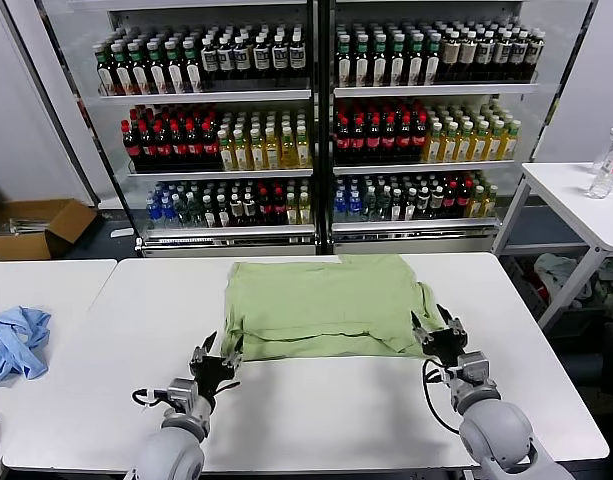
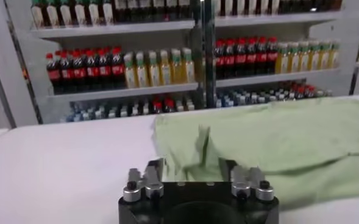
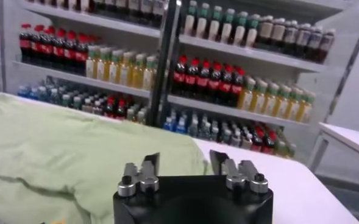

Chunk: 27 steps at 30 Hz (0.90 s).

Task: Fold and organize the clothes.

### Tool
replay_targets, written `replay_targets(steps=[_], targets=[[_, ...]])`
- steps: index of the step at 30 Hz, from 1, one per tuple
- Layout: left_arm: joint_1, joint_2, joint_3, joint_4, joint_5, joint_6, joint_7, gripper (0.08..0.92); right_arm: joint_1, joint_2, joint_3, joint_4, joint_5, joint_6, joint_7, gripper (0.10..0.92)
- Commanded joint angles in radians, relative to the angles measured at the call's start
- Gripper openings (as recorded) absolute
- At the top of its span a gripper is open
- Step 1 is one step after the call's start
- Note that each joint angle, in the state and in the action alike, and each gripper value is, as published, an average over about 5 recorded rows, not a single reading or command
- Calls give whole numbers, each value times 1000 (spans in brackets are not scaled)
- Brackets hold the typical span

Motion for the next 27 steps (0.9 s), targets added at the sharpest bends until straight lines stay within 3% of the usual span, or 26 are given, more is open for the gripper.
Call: replay_targets(steps=[1, 5, 10, 21, 27], targets=[[-35, -3, 6, 79, -42, 65, -22, 741, -5, 25, 8, -24, 125, -119, 24, 805], [-67, 4, 22, 116, -49, 71, -13, 811, 32, 40, -19, -60, 153, -136, 20, 805], [-74, 12, 19, 110, -118, 98, 7, 776, 41, 38, -25, -76, 165, -131, 9, 689], [-39, 17, 6, 46, -229, 75, 38, 466, 3, 4, -15, -30, 174, -118, -18, 368], [186, -4, -38, -171, -153, 50, -17, 292, -245, -107, 66, 187, 138, -77, -39, 196]])
